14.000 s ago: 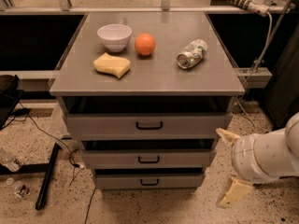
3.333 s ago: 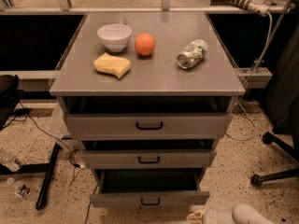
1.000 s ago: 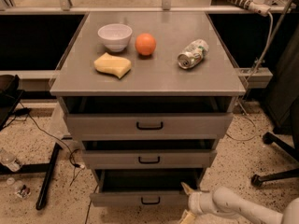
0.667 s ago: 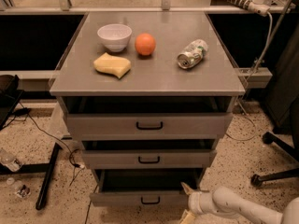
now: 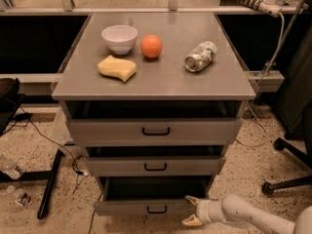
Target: Open bottom drawer
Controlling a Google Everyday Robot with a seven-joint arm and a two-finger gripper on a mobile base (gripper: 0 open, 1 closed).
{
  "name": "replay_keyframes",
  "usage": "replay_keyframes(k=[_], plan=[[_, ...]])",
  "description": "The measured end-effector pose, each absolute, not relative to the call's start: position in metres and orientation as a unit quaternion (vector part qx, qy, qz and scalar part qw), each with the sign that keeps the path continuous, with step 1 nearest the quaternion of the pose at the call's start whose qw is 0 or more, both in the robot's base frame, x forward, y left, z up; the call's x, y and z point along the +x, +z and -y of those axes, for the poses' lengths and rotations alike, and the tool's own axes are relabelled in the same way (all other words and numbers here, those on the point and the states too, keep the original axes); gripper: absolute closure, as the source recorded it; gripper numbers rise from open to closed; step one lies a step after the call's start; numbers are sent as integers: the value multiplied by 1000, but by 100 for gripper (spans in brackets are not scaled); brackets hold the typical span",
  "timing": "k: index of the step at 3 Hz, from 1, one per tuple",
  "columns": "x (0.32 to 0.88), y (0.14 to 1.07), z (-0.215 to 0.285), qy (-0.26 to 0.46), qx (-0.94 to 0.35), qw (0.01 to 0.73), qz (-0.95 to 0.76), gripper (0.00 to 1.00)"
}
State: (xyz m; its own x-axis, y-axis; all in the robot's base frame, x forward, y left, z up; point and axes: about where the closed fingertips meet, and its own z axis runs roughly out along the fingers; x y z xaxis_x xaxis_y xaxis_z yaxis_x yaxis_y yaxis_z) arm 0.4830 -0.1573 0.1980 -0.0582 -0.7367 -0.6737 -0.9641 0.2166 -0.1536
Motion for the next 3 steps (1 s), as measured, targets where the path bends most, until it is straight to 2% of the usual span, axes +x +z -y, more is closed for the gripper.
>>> replay_keyframes(k=[2,3], plan=[[483,198,157,172,-602,330,-707,89],[483,198,157,172,-602,330,-707,100]])
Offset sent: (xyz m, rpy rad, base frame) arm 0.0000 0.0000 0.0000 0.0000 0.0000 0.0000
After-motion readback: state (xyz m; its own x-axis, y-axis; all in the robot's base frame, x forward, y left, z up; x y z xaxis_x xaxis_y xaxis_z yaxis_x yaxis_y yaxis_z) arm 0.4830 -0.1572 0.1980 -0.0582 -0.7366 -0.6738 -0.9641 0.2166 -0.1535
